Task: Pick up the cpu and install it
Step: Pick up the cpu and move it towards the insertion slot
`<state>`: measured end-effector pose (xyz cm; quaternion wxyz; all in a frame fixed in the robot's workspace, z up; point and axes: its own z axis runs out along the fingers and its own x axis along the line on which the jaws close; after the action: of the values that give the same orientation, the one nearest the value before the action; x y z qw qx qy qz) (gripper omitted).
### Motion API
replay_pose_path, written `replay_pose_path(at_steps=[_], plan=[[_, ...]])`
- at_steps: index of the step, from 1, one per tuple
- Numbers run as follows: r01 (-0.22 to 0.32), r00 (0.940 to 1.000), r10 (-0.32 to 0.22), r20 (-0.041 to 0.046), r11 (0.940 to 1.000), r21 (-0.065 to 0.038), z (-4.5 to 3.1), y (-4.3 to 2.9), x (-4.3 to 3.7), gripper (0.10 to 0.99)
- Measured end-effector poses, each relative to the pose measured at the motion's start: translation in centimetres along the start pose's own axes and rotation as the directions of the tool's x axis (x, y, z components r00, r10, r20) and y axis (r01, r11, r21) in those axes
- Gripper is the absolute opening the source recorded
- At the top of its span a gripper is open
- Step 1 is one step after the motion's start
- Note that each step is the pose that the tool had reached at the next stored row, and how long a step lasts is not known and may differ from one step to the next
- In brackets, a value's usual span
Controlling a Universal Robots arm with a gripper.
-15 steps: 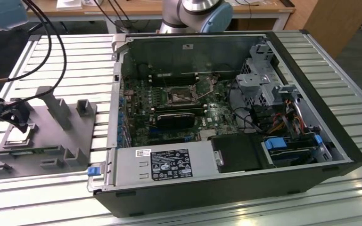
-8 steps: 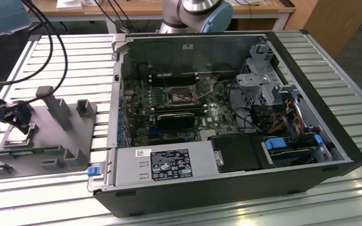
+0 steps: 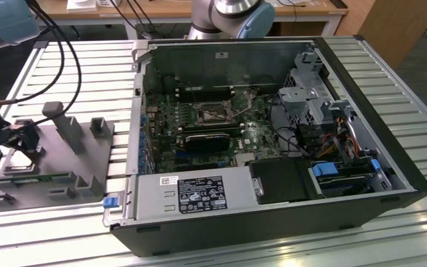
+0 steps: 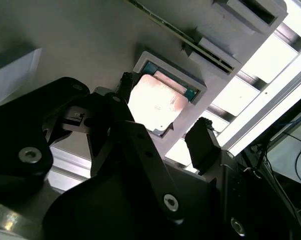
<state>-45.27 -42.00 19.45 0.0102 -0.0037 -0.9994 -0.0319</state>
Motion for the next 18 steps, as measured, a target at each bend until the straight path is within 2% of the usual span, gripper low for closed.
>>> replay_pose_path(at_steps=[9,10,11,18], plan=[[0.0,1.0,0.0,0.0,1.0,0.0,0.96,0.2,-0.02,0.686],[0.0,1.0,0.0,-0.0001,1.0,0.0,1.01,0.25,-0.02,0.686],[0.0,1.0,0.0,0.0,1.0,0.0,1.04,0.29,-0.02,0.62],[0.0,1.0,0.0,0.0002,1.0,0.0,1.06,0.35,-0.03,0.62]])
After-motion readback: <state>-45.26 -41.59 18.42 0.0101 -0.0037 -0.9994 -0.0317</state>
